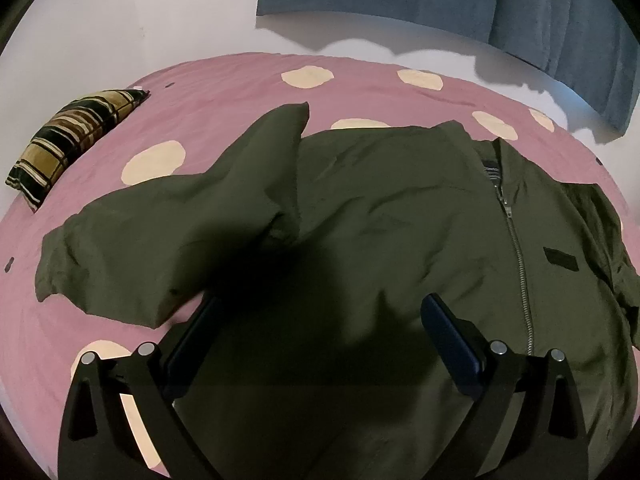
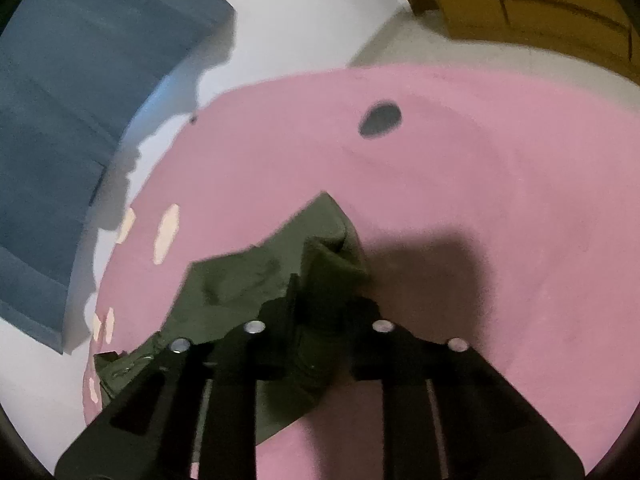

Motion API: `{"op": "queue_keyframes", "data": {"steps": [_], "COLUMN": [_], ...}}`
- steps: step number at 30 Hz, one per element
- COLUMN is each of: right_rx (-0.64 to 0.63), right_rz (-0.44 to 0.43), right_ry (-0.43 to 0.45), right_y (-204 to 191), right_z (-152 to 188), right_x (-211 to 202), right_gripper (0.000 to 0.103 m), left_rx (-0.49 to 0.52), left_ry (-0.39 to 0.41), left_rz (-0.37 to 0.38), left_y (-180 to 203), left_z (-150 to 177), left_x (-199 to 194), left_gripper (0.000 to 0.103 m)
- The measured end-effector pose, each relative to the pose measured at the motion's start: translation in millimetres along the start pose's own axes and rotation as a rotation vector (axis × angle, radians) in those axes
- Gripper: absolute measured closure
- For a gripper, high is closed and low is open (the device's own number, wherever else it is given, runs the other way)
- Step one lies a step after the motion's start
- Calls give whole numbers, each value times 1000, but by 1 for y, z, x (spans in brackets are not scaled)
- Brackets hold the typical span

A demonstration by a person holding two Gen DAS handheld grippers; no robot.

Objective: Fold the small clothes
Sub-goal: 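Grasp the jacket sleeve cuff with the right gripper and lift it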

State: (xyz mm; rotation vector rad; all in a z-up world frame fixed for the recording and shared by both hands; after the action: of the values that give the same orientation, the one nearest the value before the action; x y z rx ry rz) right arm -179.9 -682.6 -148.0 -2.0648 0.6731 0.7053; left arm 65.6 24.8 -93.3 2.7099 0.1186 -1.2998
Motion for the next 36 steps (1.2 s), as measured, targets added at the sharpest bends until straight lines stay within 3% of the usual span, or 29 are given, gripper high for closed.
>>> {"op": "queue_keyframes", "data": {"steps": [3, 5, 12, 15, 17, 20, 24, 30, 36], "right_rx": [-2, 3, 44, 84, 62, -6, -134, -386, -529], "right_rz": [43, 123, 140, 165, 223, 228, 105, -81, -238], "right_ry": [75, 110, 34, 51, 109, 193, 211, 105, -32], "right_y": [12, 31, 59, 58, 49, 14, -59, -187, -274], "right_z": [-10, -14, -2, -6, -9, -8, 6, 63, 136], "right_x": [-26, -38, -22, -30, -46, -65, -72, -57, -40], "right_gripper": [88, 89, 84, 65, 49, 39, 38, 31, 31], "left_rx": [-4, -11, -31, -20, -12, -16, -80, -187, -422], "left_ry": [5, 10, 8, 26, 41, 50, 49, 43, -8], "left_rz": [1, 3, 4, -1, -15, -22, -19, 49, 134], "left_y": [-3, -7, -21, -31, -40, -59, -98, -169, -258], "left_z": [-1, -1, -3, -4, -4, -3, -3, -5, 1], "left_x": [-2, -2, -2, -8, -11, -16, -24, -35, -35], "left_gripper": [4, 4, 4, 4, 4, 4, 4, 4, 4]}}
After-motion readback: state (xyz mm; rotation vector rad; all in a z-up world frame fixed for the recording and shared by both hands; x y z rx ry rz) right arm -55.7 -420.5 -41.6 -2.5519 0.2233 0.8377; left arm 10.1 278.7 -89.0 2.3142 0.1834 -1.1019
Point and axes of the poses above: each gripper's, at about its wrist camera, not at the fingertips, and x roughly the way its jaws point, y to its right, z to its underside, the point moved 7 cm from there along x, roughly the way its jaws point, and after that the axes turned 7 degrees about -x, right-handed, at the moved point
